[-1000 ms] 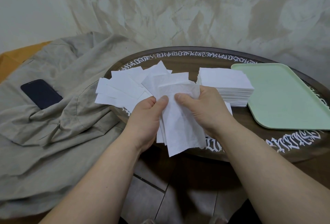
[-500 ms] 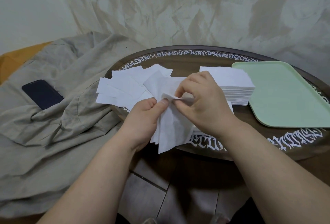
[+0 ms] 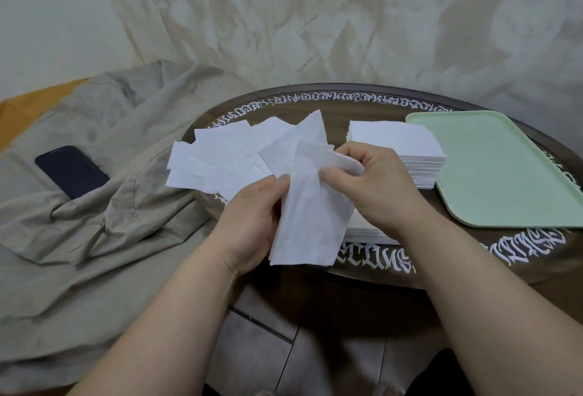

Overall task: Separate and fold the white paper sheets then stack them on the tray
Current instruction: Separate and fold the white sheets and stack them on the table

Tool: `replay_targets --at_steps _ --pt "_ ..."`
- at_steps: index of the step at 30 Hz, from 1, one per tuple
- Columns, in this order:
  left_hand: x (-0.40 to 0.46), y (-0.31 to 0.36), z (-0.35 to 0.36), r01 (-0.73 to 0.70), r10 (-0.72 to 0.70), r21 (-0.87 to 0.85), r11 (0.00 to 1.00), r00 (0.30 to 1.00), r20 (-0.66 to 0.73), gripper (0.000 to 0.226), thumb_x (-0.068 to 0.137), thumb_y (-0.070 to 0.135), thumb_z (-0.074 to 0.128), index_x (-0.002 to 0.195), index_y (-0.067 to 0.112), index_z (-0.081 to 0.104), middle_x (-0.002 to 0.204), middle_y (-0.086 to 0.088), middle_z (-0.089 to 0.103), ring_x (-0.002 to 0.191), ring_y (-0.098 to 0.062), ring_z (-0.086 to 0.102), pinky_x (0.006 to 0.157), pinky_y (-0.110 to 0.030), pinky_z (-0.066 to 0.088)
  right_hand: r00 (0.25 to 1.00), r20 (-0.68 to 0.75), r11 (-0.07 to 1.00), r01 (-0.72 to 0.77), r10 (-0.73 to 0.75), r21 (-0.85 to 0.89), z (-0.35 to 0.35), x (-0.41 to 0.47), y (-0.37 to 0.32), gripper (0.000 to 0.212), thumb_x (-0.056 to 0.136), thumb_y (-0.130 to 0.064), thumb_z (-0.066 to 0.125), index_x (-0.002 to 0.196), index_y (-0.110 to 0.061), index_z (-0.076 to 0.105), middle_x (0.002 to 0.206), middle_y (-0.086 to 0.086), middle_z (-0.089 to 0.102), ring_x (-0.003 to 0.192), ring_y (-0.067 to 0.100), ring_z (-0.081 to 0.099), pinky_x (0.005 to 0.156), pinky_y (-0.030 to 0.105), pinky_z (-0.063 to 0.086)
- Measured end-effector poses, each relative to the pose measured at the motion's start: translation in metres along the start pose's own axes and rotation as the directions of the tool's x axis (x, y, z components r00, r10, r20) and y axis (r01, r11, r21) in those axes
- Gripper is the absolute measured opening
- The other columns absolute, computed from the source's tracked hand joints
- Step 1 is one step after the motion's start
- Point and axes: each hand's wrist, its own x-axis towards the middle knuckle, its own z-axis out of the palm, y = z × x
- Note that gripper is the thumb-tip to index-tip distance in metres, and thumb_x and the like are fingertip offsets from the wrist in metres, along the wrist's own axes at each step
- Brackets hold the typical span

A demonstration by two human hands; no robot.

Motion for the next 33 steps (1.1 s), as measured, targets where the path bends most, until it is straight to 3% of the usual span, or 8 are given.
replay_targets --at_steps 7,14,16,19,22,24,28,33 --pt "0.003 -0.004 -0.005 -0.003 0.002 0.024 1.000 1.000 0.029 0.032 0.080 0.041 0.063 0.098 0.020 0.079 0.121 -0.010 0.069 0.120 -0.028 0.062 0.111 -0.055 0.037 0.999 0.025 0.993 0.028 -0.025 -0.114 -0.002 -0.001 0.002 0.010 0.084 -0.015 0.070 0.075 -0.014 0.066 0.078 -0.003 0.065 0.071 0.007 0.054 0.060 0.018 0.041" --pt "0.001 -0.005 -0.001 -0.055 0.051 0.094 0.994 0.998 0.046 0.039 0.069 0.054 0.064 0.095 0.030 0.079 0.120 -0.004 0.071 0.120 -0.024 0.062 0.111 -0.053 0.038 0.999 0.008 0.993 0.039 -0.038 -0.114 0.001 0.000 0.000 0.009 0.083 -0.016 0.070 0.079 -0.008 0.067 0.085 0.008 0.068 0.084 0.026 0.062 0.072 0.037 0.051" --pt "-0.001 -0.003 0.000 -0.062 0.058 0.114 0.991 0.998 0.039 0.042 0.069 0.056 0.064 0.097 0.028 0.079 0.119 -0.006 0.071 0.119 -0.025 0.062 0.111 -0.053 0.039 0.999 -0.003 0.994 0.033 -0.033 -0.104 0.001 0.000 0.000 0.008 0.083 -0.015 0.071 0.078 -0.010 0.068 0.084 0.006 0.069 0.084 0.026 0.063 0.073 0.039 0.052" --pt "-0.004 -0.001 0.002 -0.069 0.063 0.205 0.976 0.997 0.034 0.055 0.072 0.052 0.069 0.103 0.006 0.072 0.114 -0.019 0.070 0.114 -0.038 0.063 0.105 -0.057 0.043 1.000 -0.013 0.997 0.015 -0.016 -0.073 0.003 0.000 0.000 0.007 0.083 -0.013 0.071 0.076 -0.013 0.068 0.080 0.002 0.069 0.073 0.017 0.061 0.069 0.033 0.051" --pt "-0.003 -0.003 0.001 -0.096 0.081 0.288 0.953 0.995 0.061 0.026 0.085 0.031 0.063 0.100 0.012 0.072 0.104 -0.010 0.075 0.102 -0.028 0.070 0.097 -0.050 0.051 1.000 -0.006 0.995 0.013 -0.014 -0.097 0.005 0.000 0.001 0.006 0.083 -0.015 0.070 0.078 -0.014 0.068 0.080 -0.001 0.068 0.073 0.011 0.058 0.068 0.031 0.049" --pt "-0.003 -0.002 -0.001 -0.106 0.093 0.348 0.932 0.994 0.054 0.022 0.088 0.030 0.057 0.096 0.018 0.073 0.101 -0.006 0.076 0.100 -0.026 0.071 0.096 -0.051 0.052 0.997 -0.021 0.972 0.069 -0.076 -0.223 0.006 0.002 0.002 0.004 0.082 -0.017 0.071 0.084 -0.017 0.067 0.086 -0.004 0.064 0.079 0.010 0.055 0.071 0.028 0.044" --pt "-0.003 -0.001 -0.002 -0.154 0.142 0.448 0.881 0.988 0.062 0.021 0.096 0.026 0.053 0.090 0.019 0.073 0.096 -0.008 0.076 0.099 -0.031 0.070 0.094 -0.054 0.051 0.938 0.032 0.827 0.321 -0.346 -0.462 0.010 0.003 0.001 0.034 0.078 -0.016 0.072 0.110 -0.022 0.066 0.106 -0.007 0.051 0.100 0.013 0.045 0.081 0.015 0.032" --pt "-0.004 -0.001 -0.002 -0.172 0.160 0.479 0.861 0.985 0.067 0.027 0.092 0.033 0.054 0.085 0.013 0.070 0.096 -0.018 0.072 0.085 -0.024 0.066 0.084 -0.049 0.051 0.834 0.033 0.723 0.497 -0.551 -0.481 0.016 0.002 0.001 0.019 0.074 -0.014 0.066 0.092 -0.017 0.071 0.100 0.001 0.060 0.100 0.026 0.049 0.085 0.019 0.035"
